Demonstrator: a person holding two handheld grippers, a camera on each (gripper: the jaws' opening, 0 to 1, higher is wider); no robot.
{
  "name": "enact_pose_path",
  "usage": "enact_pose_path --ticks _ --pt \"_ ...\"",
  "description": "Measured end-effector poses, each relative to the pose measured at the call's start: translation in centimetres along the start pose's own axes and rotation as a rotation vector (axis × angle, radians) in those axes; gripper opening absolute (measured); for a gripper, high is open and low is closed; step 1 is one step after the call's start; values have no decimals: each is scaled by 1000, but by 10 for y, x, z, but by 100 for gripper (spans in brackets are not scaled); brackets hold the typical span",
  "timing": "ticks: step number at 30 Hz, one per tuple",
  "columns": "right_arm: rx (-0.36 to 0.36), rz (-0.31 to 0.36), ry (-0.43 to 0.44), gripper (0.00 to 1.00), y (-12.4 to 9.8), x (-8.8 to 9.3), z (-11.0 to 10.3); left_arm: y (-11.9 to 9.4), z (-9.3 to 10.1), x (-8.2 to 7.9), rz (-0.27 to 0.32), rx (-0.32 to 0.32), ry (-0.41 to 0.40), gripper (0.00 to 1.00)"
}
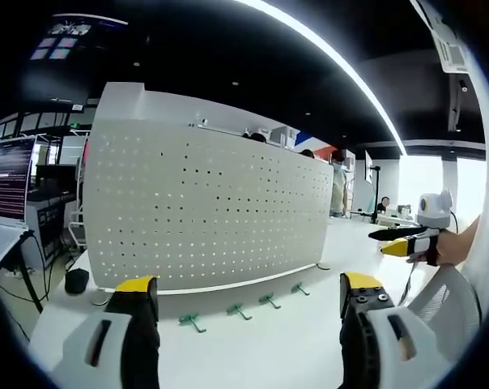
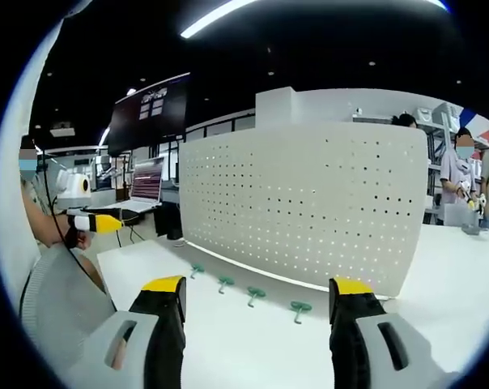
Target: Insert the hook assembly into the mounting plate slot until the hook locks in place.
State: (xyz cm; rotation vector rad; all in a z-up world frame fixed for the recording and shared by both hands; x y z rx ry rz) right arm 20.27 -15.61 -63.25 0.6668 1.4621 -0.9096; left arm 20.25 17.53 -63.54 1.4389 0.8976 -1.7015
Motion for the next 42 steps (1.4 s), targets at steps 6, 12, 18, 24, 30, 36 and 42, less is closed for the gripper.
enact_pose_path --ticks 6,12,18,24,30,36,42 --pt "-9 -12 -21 70 1 -1 -3 -1 1 -1 -5 -6 28 93" --pt "-12 -9 -26 68 2 -5 -3 -1 -1 -1 -29 -14 42 93" --pt "-27 -29 -40 70 5 -5 -6 0 -3 4 -66 -7 96 94" --pt "-23 -20 -37 70 12 -10 -1 -1 -13 5 -78 -18 75 94" --pt "-20 -25 -22 67 21 -13 0 4 -16 6 -105 -11 77 93" --pt "-32 -37 -16 67 30 -10 -3 9 -19 5 -118 -5 80 93" --pt "-35 -46 -17 67 33 -11 -1 14 -24 6 -131 -4 73 91"
Point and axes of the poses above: the point that each gripper's makers call its tool centre point, and the gripper's own axes: y roughly forward along the fingers, z roughly to its right, x roughly out of its underside, the point moved 6 cm from there along -y, roughly backward along the fingers, and after that the axes turned 1 degree about -y, right-handed, at the moved point
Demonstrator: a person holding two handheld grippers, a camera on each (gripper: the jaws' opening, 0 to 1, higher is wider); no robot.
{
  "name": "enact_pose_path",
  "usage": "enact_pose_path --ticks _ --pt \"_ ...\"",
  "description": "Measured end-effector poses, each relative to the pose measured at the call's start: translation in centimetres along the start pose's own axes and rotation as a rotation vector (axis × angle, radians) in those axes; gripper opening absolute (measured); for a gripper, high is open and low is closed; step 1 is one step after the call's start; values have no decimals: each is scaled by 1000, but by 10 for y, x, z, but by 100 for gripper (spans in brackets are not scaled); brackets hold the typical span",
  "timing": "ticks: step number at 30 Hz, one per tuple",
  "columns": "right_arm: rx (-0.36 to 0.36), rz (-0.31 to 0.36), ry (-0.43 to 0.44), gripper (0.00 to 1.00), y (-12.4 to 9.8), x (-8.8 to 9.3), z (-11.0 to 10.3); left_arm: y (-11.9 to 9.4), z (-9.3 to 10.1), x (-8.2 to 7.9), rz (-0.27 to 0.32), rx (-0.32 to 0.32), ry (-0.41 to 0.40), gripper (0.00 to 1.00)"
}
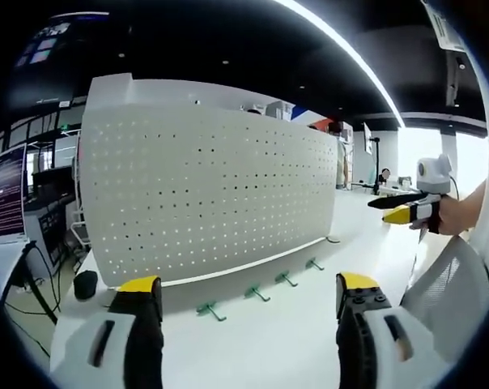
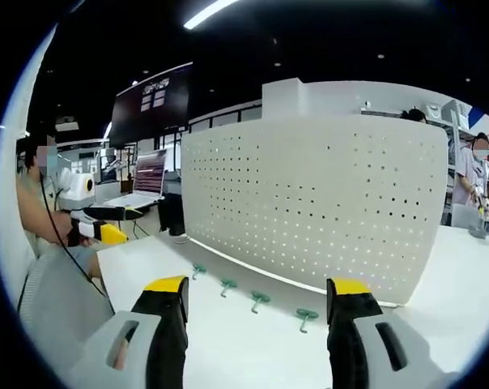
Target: Insert the hook assembly into the mounting plate slot until the hook locks in place.
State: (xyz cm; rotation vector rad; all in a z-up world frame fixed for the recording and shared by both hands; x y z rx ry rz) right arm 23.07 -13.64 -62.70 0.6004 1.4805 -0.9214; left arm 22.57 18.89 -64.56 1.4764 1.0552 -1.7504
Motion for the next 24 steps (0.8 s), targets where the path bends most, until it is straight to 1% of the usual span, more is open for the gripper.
enact_pose_path --ticks 1,5,7,11,16,18,20,21,22,24 --pt "0 0 0 67 1 0 1 1 -1 0 -2 1 -1 91" --pt "3 -2 -8 68 3 -1 3 8 -2 5 -35 51 -18 90" --pt "7 3 -1 68 4 -1 6 11 -3 5 -48 68 0 88" --pt "15 3 5 68 6 0 8 16 -8 3 -40 85 0 90" --pt "24 2 16 68 9 0 10 21 -16 5 -59 89 -7 90" --pt "26 -1 21 68 11 1 9 23 -19 5 -65 94 -2 88" --pt "26 -6 31 67 12 3 9 26 -22 8 -98 99 8 88" --pt "27 -6 35 67 13 3 10 28 -22 11 -128 105 -1 89" --pt "27 -6 34 67 13 4 9 29 -23 12 -144 107 -4 90" --pt "25 -7 35 67 14 4 9 32 -25 11 -148 110 9 90"
Point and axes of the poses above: the point that each gripper's makers call its tool centre point, and the gripper's own axes: y roughly forward along the fingers, z roughly to its right, x roughly out of its underside, the point moved 6 cm from there along -y, roughly backward along the fingers, and after that the axes turned 1 degree about -y, right-handed, at the moved point
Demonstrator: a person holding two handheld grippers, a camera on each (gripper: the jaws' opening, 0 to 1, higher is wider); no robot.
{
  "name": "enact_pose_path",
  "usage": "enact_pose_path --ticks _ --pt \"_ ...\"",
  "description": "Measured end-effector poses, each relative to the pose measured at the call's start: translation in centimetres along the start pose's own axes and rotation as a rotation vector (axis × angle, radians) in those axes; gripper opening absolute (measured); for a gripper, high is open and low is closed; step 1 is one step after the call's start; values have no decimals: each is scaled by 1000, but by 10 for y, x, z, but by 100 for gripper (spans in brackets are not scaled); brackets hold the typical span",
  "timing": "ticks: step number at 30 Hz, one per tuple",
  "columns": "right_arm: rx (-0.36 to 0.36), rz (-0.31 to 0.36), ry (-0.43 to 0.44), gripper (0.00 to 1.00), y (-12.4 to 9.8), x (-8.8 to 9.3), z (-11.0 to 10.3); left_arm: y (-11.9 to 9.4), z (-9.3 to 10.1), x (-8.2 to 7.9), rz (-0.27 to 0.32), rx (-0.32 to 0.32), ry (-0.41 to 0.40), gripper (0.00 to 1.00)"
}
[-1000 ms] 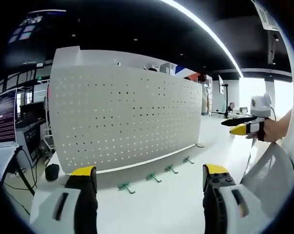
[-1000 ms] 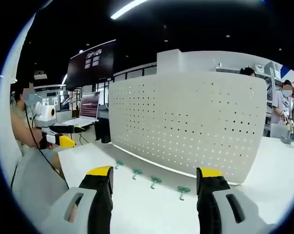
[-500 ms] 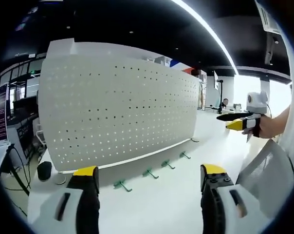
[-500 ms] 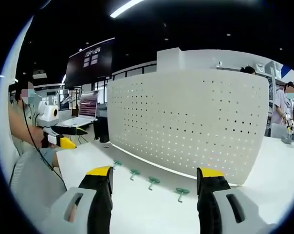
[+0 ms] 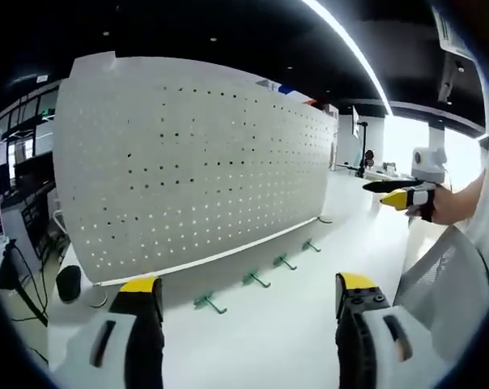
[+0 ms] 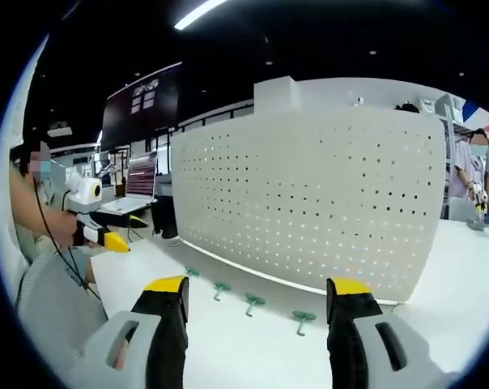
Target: Insert the hook assembly into the mounting plate slot until the hook locks in place.
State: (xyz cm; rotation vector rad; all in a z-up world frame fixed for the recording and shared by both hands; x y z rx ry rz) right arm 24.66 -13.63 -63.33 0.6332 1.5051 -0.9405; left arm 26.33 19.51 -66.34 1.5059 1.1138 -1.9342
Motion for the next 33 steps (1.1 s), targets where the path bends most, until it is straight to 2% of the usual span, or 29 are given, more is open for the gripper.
enact_pose_path --ticks 6,13,18,21,33 --pt "3 7 15 67 4 0 -1 10 -3 1 -53 48 40 87" --pt "0 12 22 67 8 -2 -2 21 -10 1 -87 88 86 84" --pt "5 19 23 67 11 -3 0 29 -15 1 -116 105 73 86" --pt "7 18 28 67 13 -2 1 34 -17 1 -126 113 91 87" --pt "25 28 40 67 18 -1 7 54 -32 5 -235 161 150 86"
Point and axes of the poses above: the point that each gripper's makers call its tool centre point, and the gripper's own axes: y roughly forward along the fingers, z roughly to its right, x roughly out of its underside, the point moved 6 cm from there along -y, roughly backward along the fingers, and after that the axes turned 1 degree about -y, right-handed, at the moved point
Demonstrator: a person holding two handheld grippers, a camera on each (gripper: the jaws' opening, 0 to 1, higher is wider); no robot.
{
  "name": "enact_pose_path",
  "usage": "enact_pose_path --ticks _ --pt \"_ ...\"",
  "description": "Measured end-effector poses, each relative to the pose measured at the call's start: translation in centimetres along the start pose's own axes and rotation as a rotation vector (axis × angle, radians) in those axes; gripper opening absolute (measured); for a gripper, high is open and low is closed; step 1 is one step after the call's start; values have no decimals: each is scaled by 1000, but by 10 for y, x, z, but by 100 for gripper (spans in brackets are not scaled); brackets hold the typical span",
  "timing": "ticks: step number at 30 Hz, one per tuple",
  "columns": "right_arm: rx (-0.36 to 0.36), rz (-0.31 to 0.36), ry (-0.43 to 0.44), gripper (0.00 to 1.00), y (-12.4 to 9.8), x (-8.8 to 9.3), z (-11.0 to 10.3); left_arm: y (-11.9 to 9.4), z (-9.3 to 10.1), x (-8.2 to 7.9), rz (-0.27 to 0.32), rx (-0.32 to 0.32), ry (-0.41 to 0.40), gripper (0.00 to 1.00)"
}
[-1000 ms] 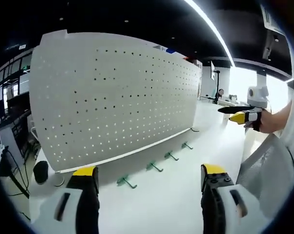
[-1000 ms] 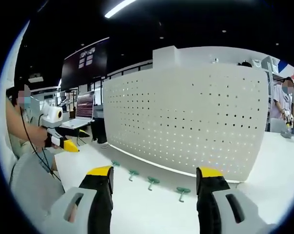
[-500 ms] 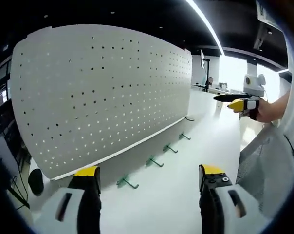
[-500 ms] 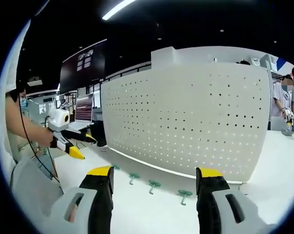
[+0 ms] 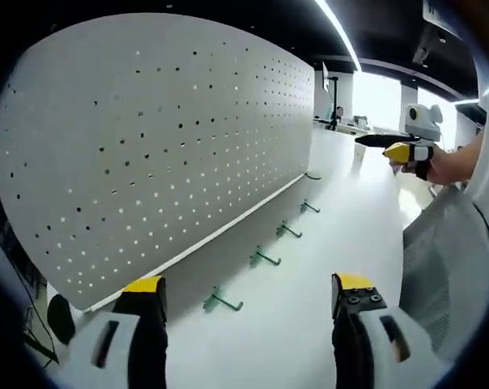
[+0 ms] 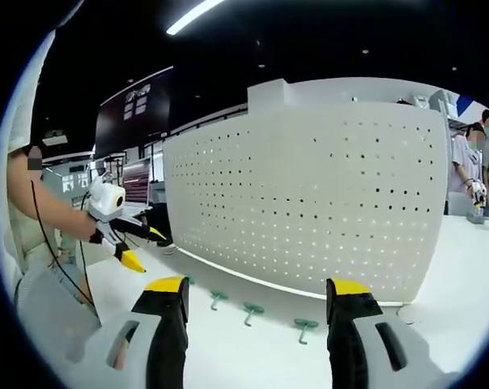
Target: Insert the hook assembly into the mounting plate slot until the hook locks in place.
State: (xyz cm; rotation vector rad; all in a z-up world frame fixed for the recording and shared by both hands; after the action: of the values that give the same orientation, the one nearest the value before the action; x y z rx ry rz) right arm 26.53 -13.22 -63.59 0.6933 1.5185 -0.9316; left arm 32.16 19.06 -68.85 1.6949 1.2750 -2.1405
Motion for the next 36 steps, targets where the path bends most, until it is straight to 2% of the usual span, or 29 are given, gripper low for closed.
enact_pose_path --ticks 20,23,25,31,36 --pt "-4 -8 11 66 7 4 2 26 -20 10 -185 116 145 83" --pt "-5 -10 10 66 8 4 1 29 -23 12 -207 125 206 82" --pt "-5 -12 5 66 8 4 2 32 -24 13 -217 137 201 82" --pt "0 -11 5 66 7 5 3 40 -26 18 -260 168 258 80" --pt "6 -15 6 66 6 6 4 47 -28 27 -328 213 328 80"
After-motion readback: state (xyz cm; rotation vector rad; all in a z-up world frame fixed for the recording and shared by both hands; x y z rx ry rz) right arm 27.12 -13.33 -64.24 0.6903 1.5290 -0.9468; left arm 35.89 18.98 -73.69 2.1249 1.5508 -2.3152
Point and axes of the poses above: the point that each gripper's makers call its tool centre point, and the gripper's own axes: y roughly forward along the fingers, z roughly to its right, x roughly out of its underside, the point moved 6 cm from there along -y, roughly backward along the fingers, and after that the axes turned 1 degree about -y, right-handed, at the moved point
